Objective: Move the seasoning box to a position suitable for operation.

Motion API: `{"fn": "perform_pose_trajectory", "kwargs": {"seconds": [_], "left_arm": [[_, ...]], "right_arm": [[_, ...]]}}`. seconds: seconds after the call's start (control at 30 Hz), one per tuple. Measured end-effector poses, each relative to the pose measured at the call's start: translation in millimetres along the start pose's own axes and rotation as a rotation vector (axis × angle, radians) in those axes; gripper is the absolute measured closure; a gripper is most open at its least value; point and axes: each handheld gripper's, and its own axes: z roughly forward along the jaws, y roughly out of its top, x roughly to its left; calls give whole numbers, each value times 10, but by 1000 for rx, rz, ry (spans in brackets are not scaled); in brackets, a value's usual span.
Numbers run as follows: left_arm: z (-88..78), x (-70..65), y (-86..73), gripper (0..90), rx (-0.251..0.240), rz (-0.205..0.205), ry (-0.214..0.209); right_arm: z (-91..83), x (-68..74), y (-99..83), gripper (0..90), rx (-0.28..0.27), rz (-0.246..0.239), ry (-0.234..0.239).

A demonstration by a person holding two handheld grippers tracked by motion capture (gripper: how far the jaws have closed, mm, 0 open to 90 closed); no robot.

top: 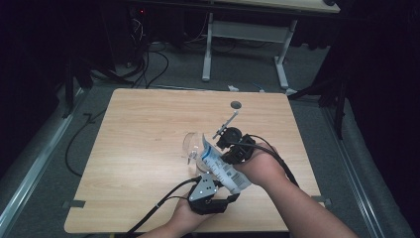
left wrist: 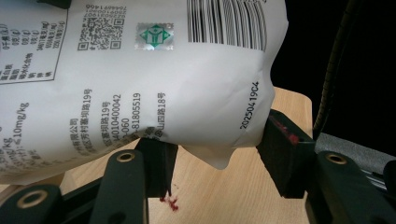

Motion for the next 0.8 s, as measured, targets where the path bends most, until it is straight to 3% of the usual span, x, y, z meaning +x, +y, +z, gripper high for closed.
{"fn": "perform_pose_trajectory", "kwargs": {"seconds": [0.8], "left_arm": [[13, 2, 4, 498, 4, -1, -6]], "right_arm": [[-12, -3, -10, 900, 1, 7, -7]]}}
